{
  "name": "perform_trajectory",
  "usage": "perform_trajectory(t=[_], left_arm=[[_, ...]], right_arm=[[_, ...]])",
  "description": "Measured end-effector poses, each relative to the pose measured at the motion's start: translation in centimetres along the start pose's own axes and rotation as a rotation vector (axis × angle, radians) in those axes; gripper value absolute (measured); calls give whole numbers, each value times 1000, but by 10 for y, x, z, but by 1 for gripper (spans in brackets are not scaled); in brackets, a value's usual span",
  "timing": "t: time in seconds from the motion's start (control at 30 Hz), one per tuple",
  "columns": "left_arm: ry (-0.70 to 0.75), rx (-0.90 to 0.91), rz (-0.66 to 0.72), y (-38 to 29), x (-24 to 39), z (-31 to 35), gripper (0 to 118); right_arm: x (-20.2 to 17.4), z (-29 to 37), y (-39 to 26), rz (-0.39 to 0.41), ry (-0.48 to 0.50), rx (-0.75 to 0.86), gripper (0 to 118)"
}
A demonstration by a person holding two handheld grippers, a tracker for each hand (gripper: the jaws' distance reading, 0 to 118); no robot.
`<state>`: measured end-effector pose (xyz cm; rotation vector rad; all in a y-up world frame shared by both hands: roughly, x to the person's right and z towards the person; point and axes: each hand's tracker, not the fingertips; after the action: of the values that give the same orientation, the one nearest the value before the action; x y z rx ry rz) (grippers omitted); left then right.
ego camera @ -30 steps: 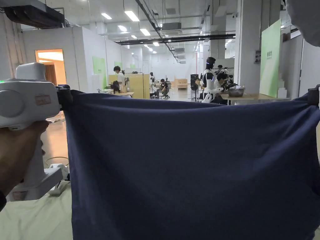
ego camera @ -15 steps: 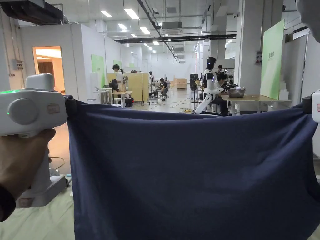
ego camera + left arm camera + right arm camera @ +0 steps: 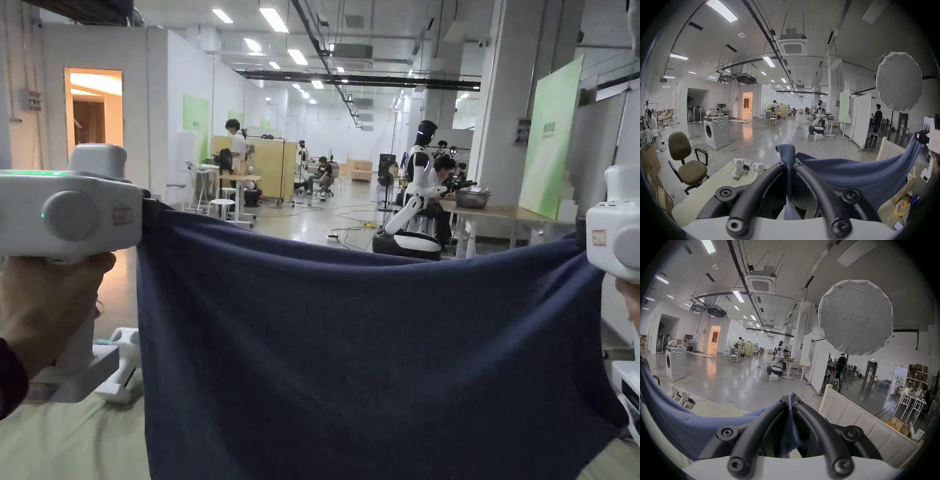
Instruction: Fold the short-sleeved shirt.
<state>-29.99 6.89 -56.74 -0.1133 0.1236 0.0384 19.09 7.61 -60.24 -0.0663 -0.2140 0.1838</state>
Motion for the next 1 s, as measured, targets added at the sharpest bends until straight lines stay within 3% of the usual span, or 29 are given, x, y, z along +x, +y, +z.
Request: perform_trajectory(t=[0.1, 0.2, 0.27, 0.37, 0.53, 0.63, 0.77, 0.83, 1.0], left_arm=[[11, -8, -4, -8, 2, -22, 6], [17, -40, 11, -31, 2, -36, 6], [11, -113, 9, -60, 2, -45, 6], [-11, -171, -43, -111, 4, -45, 6], [-77, -269, -28, -193, 11, -6, 6], [-134, -287, 47, -234, -1, 29, 6], [-190, -330, 67, -282, -13, 109, 6], [-238, -360, 90, -307, -22, 148, 6], [-184, -434, 186, -362, -48, 227, 6]], right_arm=[[-8, -15, -6, 21, -13, -4, 4], [-10, -27, -35, -65, 48, -92, 4], [-16, -34, -64, -60, 52, -135, 4], [-24, -35, -109, -37, 82, -216, 4], [-21, -6, -194, -88, 148, -279, 4], [-2, 33, -239, -155, 200, -315, 4], [26, 109, -295, -139, 224, -381, 4], [38, 150, -322, -182, 220, -394, 4], [61, 251, -384, -229, 207, -502, 4]])
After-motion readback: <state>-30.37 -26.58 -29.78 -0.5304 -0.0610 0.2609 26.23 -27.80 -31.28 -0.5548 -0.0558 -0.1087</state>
